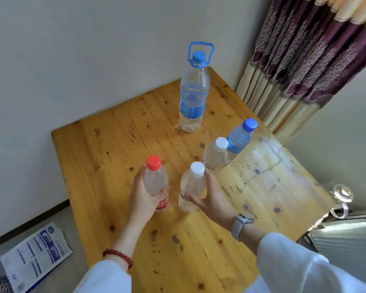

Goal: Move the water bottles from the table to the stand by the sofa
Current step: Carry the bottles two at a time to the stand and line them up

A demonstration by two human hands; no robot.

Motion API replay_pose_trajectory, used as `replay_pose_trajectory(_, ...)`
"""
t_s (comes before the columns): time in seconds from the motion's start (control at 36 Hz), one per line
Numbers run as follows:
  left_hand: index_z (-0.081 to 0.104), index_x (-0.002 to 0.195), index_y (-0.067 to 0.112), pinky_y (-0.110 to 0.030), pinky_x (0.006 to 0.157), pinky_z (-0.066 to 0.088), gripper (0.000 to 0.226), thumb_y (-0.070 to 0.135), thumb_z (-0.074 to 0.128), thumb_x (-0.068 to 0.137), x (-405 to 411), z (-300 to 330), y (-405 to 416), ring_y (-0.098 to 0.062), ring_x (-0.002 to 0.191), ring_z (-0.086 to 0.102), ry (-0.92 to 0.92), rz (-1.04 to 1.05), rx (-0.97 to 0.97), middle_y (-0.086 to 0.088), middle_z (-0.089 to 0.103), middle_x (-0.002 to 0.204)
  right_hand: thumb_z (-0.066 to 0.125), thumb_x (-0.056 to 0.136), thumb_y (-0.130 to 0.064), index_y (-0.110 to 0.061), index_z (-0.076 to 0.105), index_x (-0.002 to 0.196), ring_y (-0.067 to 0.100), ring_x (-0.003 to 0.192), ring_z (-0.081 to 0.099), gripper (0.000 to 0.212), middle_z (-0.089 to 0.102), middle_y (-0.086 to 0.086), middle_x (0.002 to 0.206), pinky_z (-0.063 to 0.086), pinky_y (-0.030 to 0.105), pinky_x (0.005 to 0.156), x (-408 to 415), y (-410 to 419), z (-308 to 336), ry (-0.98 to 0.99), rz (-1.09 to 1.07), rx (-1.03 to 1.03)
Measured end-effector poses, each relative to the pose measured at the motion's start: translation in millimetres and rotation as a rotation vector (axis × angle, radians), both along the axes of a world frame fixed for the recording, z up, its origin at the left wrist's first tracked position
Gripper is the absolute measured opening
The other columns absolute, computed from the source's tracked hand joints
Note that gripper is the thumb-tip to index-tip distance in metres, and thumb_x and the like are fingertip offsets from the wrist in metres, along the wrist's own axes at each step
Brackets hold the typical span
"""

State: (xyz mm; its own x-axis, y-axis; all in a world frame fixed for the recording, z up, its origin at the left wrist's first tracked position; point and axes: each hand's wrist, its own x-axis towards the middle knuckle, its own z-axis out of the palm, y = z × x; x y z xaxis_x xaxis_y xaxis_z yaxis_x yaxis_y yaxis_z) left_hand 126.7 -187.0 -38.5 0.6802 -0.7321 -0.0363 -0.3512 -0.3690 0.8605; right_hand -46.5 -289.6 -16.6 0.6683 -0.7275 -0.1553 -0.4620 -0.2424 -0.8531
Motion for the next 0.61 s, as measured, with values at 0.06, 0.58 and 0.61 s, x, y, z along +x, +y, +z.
replay_pose_trajectory(0.06,0.038,0.130,0.027,-0.032,0.089,0.048,0.079,0.042,0.077,0.063,-17,3,7,-0.015,0.116,0.050,0.009,-0.031,0.022,0.001,0.051,0.126,0.068,0.077,-0.044,-0.028,0.021,0.138,0.013,0.124,0.041,0.079,0.038,-0.003,0.136,0.034,0.025,0.100,-25,8,4,-0.008,-0.024,0.034)
replay_pose_trajectory(0.58,0.025,0.135,0.033,-0.027,0.078,0.038,0.081,0.040,0.074,0.071,-426,63,15,-0.018,0.099,0.054,-0.058,-0.789,-0.002,0.008,0.055,0.111,0.072,0.074,-0.038,-0.028,0.033,0.131,-0.004,0.076,0.058,0.069,0.056,-0.020,0.090,0.041,0.004,0.067,-467,163,48,-0.081,-0.861,-0.057)
replay_pose_trajectory(0.61,0.024,0.136,0.031,-0.027,0.080,0.038,0.082,0.041,0.074,0.071,-457,64,20,-0.014,0.100,0.052,-0.056,-0.855,-0.012,0.010,0.053,0.110,0.071,0.073,-0.043,-0.029,0.032,0.133,-0.002,0.077,0.057,0.073,0.056,-0.020,0.092,0.041,0.007,0.069,-494,178,51,-0.065,-0.921,-0.072)
